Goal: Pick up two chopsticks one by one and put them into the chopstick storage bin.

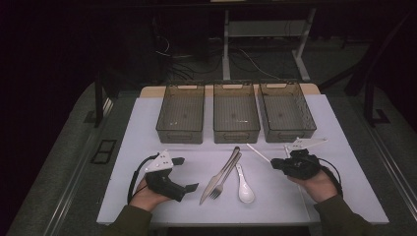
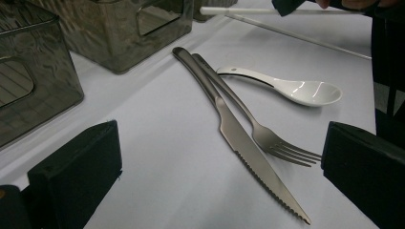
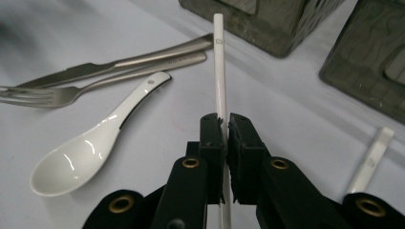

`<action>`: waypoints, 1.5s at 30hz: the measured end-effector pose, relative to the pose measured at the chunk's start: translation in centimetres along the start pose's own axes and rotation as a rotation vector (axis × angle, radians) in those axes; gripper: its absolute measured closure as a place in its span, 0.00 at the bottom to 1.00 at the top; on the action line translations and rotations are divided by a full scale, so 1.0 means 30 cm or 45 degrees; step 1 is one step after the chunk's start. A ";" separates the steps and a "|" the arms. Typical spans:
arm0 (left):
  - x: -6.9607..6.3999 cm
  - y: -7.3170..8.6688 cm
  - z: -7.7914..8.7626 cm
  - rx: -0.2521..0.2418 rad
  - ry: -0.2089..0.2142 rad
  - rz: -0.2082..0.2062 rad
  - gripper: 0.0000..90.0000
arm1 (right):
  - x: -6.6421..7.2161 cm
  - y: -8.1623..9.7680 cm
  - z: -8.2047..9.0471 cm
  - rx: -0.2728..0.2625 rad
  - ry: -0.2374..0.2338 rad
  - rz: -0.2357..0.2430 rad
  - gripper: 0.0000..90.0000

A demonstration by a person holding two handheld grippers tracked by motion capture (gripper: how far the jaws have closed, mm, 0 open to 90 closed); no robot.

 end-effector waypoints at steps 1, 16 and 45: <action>0.000 0.000 0.000 0.000 0.001 0.000 0.00 | -0.002 -0.007 0.003 -0.004 -0.003 0.004 0.94; 0.001 -0.001 0.000 -0.005 0.005 0.003 0.00 | -0.015 -0.195 -0.034 -0.051 -0.009 0.071 0.94; -0.004 -0.005 -0.003 -0.011 0.039 0.007 0.00 | 0.014 -0.592 -0.273 -0.018 -0.050 0.119 0.94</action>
Point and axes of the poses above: each handheld gripper's, and its own axes: z roughly backward along the jaws, y roughly out of its underside, x roughly to its left, the point moved 4 cm from there along -z, roughly forward along the jaws, and after that the axes turned 12 degrees about z, right-handed, at the moved point
